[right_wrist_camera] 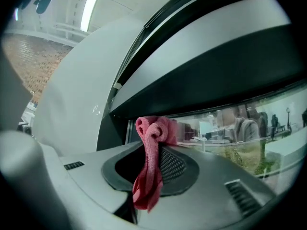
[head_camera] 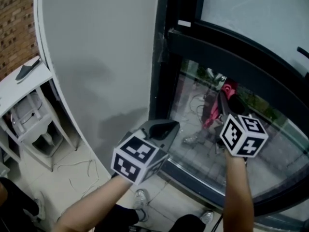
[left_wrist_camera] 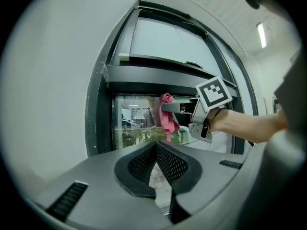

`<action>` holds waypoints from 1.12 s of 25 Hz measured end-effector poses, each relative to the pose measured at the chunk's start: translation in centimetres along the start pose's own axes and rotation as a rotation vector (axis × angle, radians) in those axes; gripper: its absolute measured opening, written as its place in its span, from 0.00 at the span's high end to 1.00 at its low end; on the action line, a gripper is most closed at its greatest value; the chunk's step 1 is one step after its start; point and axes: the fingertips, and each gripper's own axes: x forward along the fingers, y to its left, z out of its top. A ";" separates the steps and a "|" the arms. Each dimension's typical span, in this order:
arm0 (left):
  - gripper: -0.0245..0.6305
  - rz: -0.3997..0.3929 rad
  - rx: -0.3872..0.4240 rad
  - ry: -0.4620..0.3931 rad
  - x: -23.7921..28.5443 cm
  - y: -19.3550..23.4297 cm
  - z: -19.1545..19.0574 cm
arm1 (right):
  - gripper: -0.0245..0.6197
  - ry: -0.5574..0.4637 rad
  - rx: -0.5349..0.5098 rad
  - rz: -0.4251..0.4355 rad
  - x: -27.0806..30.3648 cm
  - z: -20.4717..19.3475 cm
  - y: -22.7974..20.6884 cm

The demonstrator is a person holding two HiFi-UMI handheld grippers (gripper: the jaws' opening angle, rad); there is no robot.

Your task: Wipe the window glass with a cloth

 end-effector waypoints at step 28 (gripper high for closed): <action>0.95 0.090 -0.026 0.015 -4.0 6.5 -0.9 | 0.85 -0.003 0.040 0.115 11.5 0.0 9.9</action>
